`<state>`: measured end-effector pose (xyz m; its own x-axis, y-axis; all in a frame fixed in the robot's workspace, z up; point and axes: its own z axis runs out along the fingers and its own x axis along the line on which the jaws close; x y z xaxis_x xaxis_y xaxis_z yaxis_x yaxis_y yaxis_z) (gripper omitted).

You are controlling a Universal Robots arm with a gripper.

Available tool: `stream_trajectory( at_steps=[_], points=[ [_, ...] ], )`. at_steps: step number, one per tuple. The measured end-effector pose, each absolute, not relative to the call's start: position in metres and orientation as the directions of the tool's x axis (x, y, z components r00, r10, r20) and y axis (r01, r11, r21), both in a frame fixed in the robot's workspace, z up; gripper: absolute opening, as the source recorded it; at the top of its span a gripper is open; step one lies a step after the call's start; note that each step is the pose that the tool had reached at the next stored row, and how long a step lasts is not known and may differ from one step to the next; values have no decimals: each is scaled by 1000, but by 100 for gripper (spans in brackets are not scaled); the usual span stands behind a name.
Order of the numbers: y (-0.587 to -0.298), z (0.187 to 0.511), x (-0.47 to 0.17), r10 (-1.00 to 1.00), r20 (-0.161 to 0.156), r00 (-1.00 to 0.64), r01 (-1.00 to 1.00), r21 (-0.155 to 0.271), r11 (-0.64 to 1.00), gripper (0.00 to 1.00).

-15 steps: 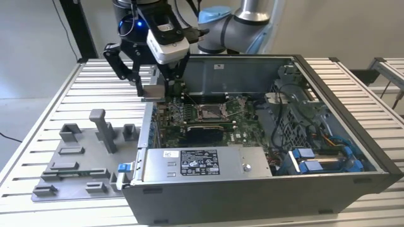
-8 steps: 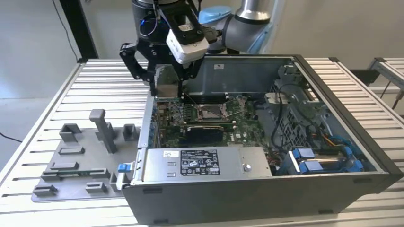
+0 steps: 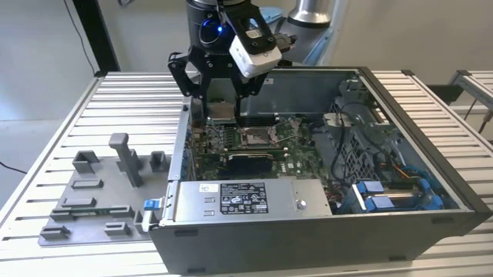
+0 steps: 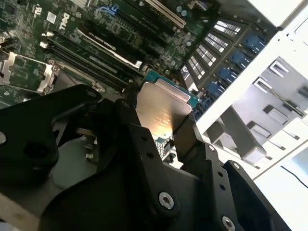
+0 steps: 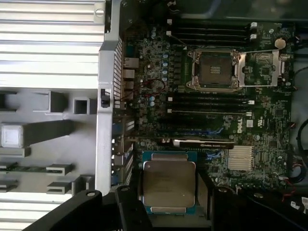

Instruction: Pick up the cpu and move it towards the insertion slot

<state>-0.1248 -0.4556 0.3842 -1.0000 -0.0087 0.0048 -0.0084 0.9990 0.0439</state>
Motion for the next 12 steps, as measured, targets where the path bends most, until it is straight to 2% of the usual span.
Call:
stream_trajectory(
  at_steps=[12],
  points=[
    [-456,384,-86,-9,5,-1000,-8,44,999,0]
  ],
)
